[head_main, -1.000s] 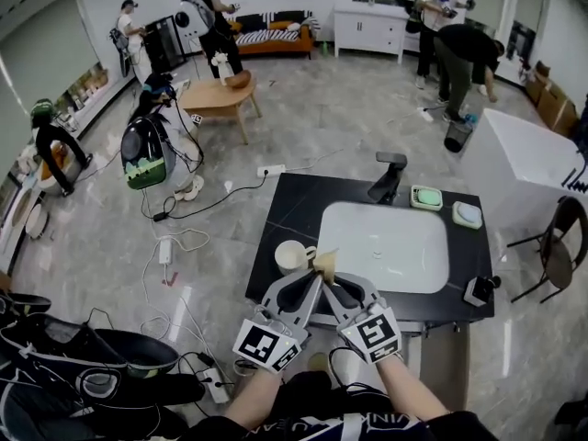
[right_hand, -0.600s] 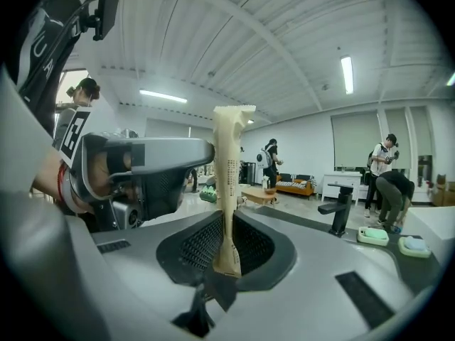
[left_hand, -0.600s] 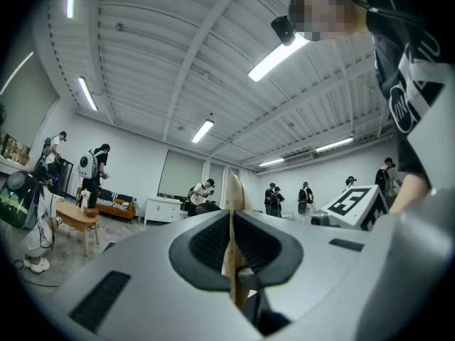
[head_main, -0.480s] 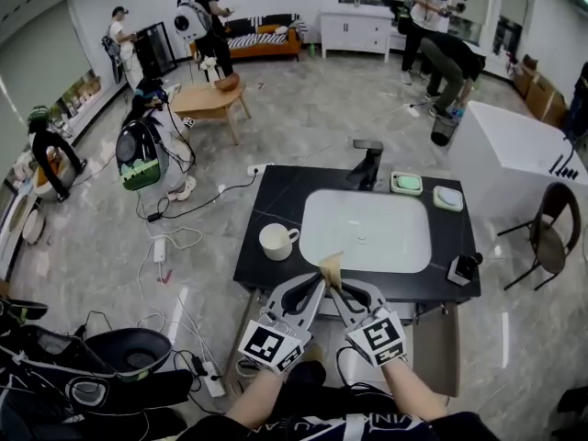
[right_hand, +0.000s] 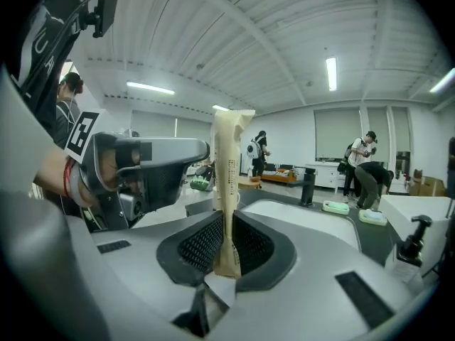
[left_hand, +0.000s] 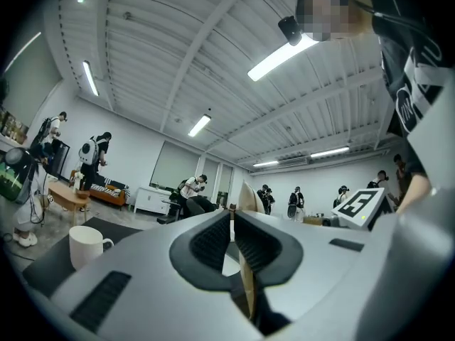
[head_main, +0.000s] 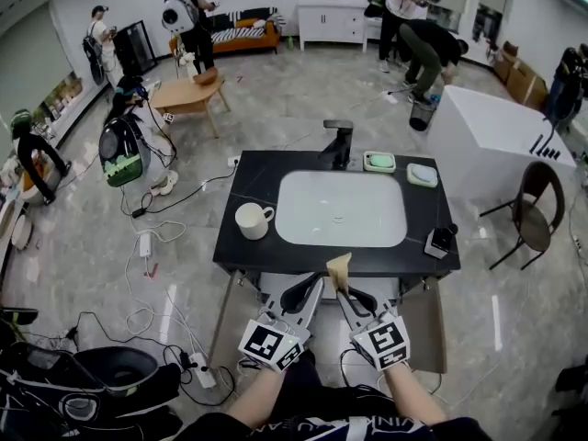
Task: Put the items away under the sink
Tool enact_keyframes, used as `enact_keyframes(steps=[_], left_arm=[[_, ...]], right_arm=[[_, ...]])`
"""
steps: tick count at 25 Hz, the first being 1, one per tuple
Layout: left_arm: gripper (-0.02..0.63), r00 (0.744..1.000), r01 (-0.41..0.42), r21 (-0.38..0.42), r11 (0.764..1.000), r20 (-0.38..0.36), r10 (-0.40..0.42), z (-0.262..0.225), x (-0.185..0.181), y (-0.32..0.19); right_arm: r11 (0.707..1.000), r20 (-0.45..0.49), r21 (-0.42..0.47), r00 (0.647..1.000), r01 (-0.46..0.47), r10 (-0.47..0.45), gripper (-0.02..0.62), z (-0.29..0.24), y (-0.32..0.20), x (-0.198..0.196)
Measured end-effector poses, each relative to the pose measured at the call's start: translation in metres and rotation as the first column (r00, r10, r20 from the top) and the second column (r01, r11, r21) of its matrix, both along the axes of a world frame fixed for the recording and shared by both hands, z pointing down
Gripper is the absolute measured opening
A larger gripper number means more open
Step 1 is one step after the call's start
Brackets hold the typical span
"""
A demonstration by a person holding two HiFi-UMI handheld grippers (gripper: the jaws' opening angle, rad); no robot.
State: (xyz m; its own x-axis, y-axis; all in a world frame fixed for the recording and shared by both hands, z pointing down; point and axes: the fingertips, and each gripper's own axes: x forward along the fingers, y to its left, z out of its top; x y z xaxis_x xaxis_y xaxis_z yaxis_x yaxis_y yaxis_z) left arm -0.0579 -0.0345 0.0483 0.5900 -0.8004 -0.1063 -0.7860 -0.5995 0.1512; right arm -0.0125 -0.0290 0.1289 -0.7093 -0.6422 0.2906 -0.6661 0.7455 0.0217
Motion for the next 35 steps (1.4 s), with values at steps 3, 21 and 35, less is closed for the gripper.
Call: enact_keyframes(steps=[3, 21, 35], left_arm=[[0.014, 1.000, -0.003, -0.026, 1.000, -0.015, 0.003, 0.010, 0.011, 0.015], [0.014, 0.999, -0.041, -0.123, 0.992, -0.007, 0.040, 0.072, 0.046, 0.099], [0.012, 0.994, -0.096, -0.165, 0.982, 0.041, 0.104, 0.113, 0.025, 0.048]], right_arm=[[1.000, -0.001, -0.019, 1.000, -0.025, 0.025, 0.055, 0.008, 0.019, 0.017], [0.995, 0.002, -0.073, 0.998, -0.066, 0.066, 0.055, 0.044, 0.110, 0.050], [0.990, -0.019, -0.126, 0.998, -0.067, 0.066, 0.055, 0.093, 0.066, 0.022]])
